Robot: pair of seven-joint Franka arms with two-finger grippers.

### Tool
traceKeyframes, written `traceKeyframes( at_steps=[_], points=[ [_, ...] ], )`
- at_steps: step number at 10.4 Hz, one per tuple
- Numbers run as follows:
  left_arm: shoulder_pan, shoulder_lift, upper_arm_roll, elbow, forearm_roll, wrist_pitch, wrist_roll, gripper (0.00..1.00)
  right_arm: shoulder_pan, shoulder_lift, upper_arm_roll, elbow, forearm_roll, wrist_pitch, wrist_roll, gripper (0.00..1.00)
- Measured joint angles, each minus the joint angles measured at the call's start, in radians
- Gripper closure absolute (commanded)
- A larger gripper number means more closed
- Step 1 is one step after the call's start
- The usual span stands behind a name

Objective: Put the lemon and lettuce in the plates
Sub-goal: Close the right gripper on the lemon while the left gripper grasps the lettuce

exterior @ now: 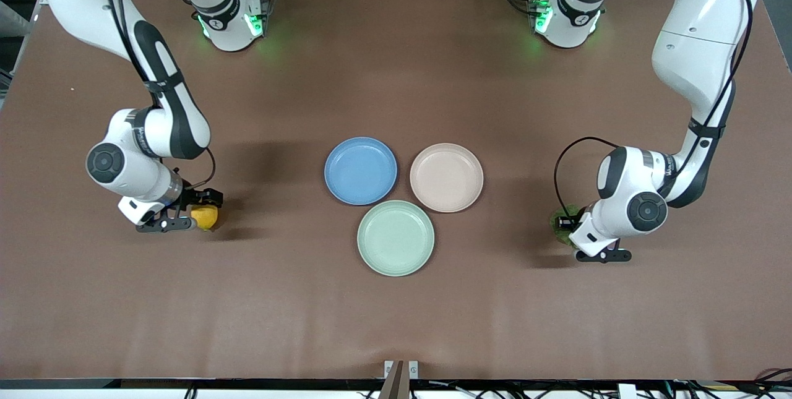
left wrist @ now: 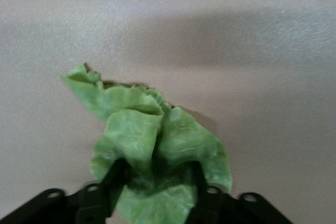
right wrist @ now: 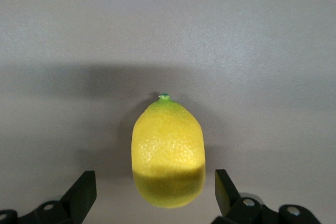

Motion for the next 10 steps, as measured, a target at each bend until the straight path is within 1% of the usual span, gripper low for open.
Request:
traceKeyframes(
  at_steps=[1,6,7,8,9,10],
  points=[
    [-0.001,0.000,-0.001,0.003,0.004,0.000,0.000,1.00,0.000,0.012,0.000,-0.007,0.000,0.026,0.000,0.00],
    [0.001,0.000,0.003,0.021,0.021,0.000,0.000,1.00,0.001,0.061,0.000,-0.026,0.000,0.111,0.000,0.00],
    [0.001,0.000,0.003,0.032,0.021,0.000,0.000,1.00,0.002,0.069,0.000,-0.026,0.000,0.117,0.000,0.05],
    [0.001,-0.002,0.001,0.043,0.021,-0.003,0.000,1.00,0.003,0.074,0.000,-0.026,0.000,0.119,0.000,0.16],
    [0.000,-0.005,-0.003,0.051,0.021,-0.007,0.000,1.00,0.003,0.078,0.000,-0.026,0.000,0.120,0.000,0.36],
    [-0.003,-0.010,-0.005,0.053,0.021,-0.011,0.000,1.00,0.003,0.081,0.000,-0.026,0.000,0.122,0.000,0.51]
  ],
)
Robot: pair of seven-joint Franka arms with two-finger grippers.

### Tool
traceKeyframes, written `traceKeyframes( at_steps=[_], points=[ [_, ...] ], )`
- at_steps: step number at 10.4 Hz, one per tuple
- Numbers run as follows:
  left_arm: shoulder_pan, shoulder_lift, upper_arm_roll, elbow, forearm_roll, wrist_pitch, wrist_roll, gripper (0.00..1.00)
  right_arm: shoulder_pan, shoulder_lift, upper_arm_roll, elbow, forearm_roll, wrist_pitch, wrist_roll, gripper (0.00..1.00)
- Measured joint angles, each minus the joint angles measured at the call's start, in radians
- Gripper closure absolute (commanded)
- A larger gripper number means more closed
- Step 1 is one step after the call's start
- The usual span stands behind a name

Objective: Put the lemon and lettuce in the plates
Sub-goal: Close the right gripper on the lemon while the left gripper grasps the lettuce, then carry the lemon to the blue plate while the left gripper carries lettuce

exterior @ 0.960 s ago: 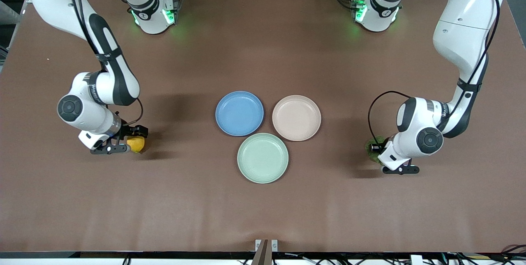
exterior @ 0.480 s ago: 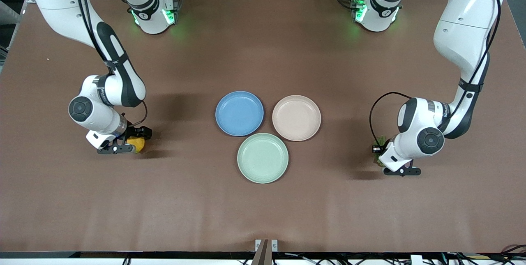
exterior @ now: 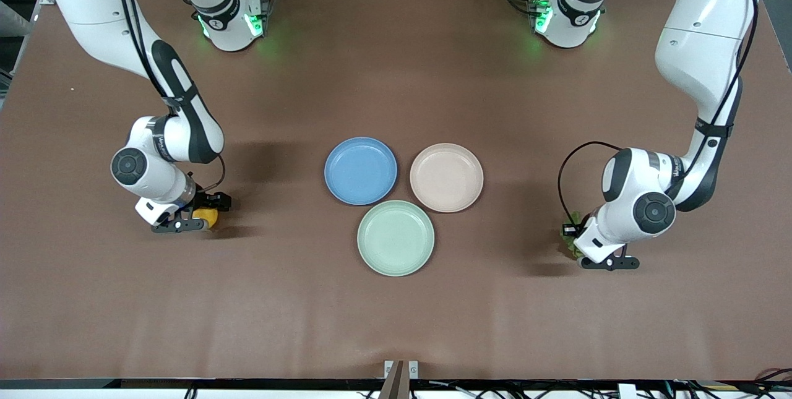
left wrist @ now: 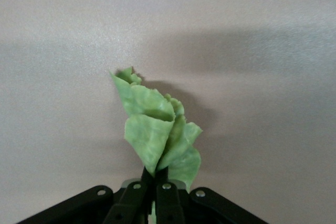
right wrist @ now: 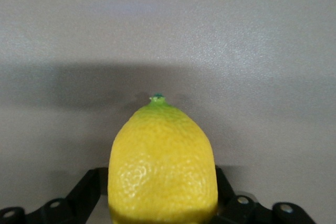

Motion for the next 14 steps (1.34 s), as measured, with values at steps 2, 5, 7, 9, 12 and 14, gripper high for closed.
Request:
traceKeyframes(
  at_steps=[2,5,7,9,12,14],
  points=[
    [-0.019,-0.012,-0.007,0.000,0.000,-0.018,-0.042,1.00,0.001,-0.003,0.000,0.003,0.000,0.002,0.000,0.79],
    [-0.097,-0.029,-0.009,0.003,0.000,-0.041,-0.177,1.00,0.008,-0.002,0.000,0.006,0.000,0.003,0.000,0.88],
    [-0.124,-0.040,-0.012,0.023,0.000,-0.075,-0.224,1.00,0.026,-0.006,0.000,0.022,0.001,-0.011,0.000,0.90],
    [-0.160,-0.043,-0.023,0.044,0.000,-0.090,-0.282,1.00,0.048,-0.024,0.000,0.070,0.002,-0.114,0.009,0.90],
    [-0.237,-0.043,-0.025,0.069,0.000,-0.117,-0.388,1.00,0.103,-0.055,0.001,0.100,0.003,-0.158,0.075,0.91],
    [-0.292,-0.043,-0.029,0.085,-0.001,-0.145,-0.497,1.00,0.161,-0.066,0.003,0.115,0.014,-0.160,0.150,0.91]
  ],
)
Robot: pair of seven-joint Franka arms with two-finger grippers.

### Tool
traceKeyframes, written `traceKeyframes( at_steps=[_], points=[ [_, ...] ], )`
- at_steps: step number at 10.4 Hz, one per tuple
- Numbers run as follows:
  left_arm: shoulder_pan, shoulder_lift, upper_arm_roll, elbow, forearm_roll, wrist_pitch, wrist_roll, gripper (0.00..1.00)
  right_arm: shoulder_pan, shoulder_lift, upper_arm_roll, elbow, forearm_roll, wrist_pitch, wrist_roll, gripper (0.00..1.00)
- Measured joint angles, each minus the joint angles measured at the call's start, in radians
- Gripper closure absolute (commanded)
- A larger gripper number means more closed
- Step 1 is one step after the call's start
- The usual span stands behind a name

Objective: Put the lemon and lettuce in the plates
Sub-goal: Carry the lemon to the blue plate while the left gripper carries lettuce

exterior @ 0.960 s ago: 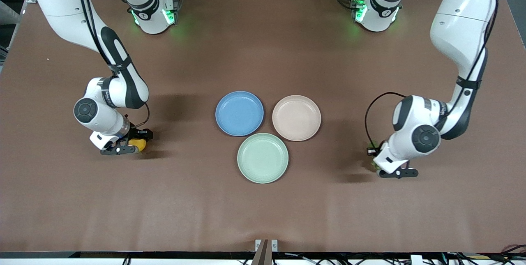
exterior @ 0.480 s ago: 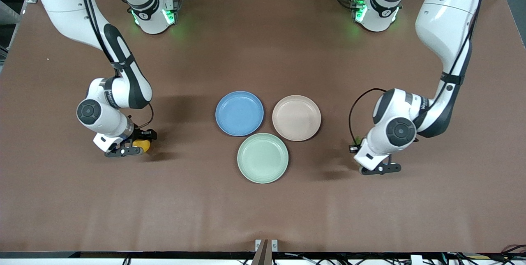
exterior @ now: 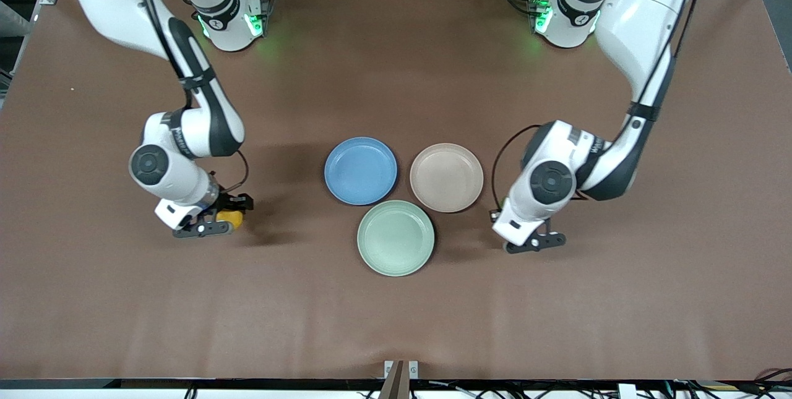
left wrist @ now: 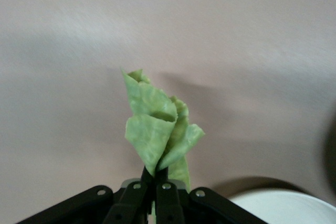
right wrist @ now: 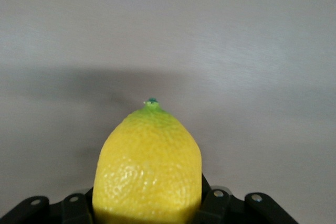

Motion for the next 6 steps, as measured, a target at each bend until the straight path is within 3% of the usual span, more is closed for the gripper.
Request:
traceKeyframes(
  at_steps=[4,6],
  points=[
    [-0.132,-0.001,-0.005,0.039,-0.070,-0.077,-0.269,1.00,0.146,0.000,0.004,0.028,0.071,-0.003,0.153,0.91],
    [-0.165,0.001,-0.008,0.033,-0.093,-0.088,-0.343,0.88,0.220,0.003,0.005,0.030,0.072,-0.004,0.262,0.91]
  ],
)
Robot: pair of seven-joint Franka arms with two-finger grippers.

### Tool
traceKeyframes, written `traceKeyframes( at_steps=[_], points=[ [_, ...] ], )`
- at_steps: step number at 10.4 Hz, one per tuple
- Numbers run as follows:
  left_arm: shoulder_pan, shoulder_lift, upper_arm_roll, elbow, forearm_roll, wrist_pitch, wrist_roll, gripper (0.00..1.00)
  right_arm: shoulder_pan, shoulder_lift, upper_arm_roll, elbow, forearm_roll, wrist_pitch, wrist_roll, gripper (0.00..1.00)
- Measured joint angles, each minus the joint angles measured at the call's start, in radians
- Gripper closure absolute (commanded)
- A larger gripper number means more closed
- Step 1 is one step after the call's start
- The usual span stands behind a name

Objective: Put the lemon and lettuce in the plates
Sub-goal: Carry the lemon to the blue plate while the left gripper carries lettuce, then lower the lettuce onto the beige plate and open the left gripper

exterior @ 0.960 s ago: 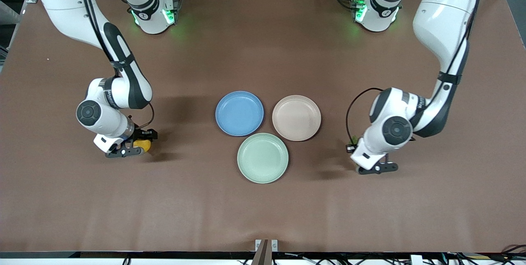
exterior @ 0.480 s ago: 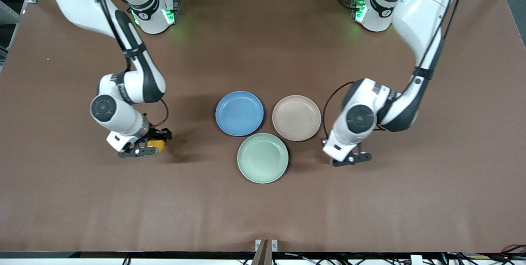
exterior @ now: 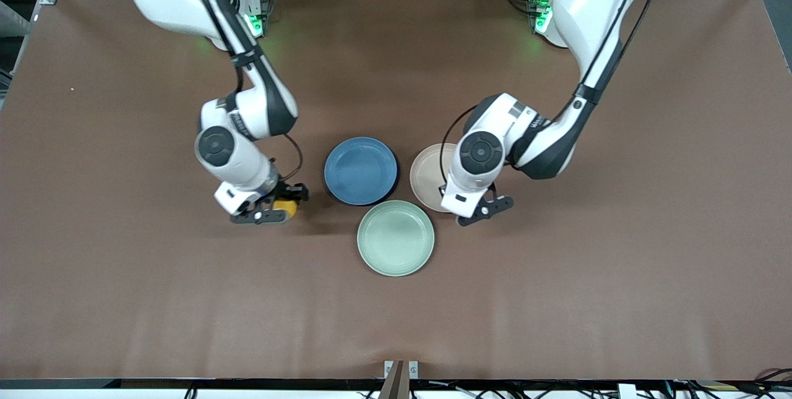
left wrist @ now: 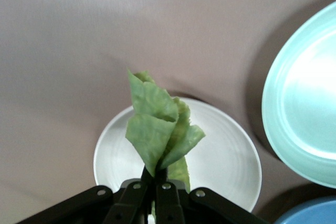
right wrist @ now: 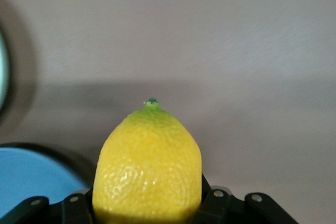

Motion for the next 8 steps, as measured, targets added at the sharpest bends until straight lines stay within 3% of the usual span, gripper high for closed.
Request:
traceKeyframes(
  at_steps=[1,2,3,8],
  points=[
    [-0.014,0.004,0.000,-0.008,0.000,-0.006,-0.042,0.82,0.035,0.003,0.001,0.000,0.000,0.000,0.049,0.91],
    [-0.021,0.008,0.000,-0.016,0.000,-0.018,-0.058,0.45,0.065,0.010,0.003,0.002,0.001,0.000,0.097,0.91],
    [-0.025,0.012,0.000,-0.021,-0.001,-0.030,-0.061,0.00,0.088,0.023,0.008,0.008,0.001,0.000,0.138,0.91],
    [-0.016,0.012,0.007,-0.011,-0.001,-0.039,-0.062,0.00,0.154,0.121,0.052,0.078,0.001,0.006,0.252,0.89]
  ],
)
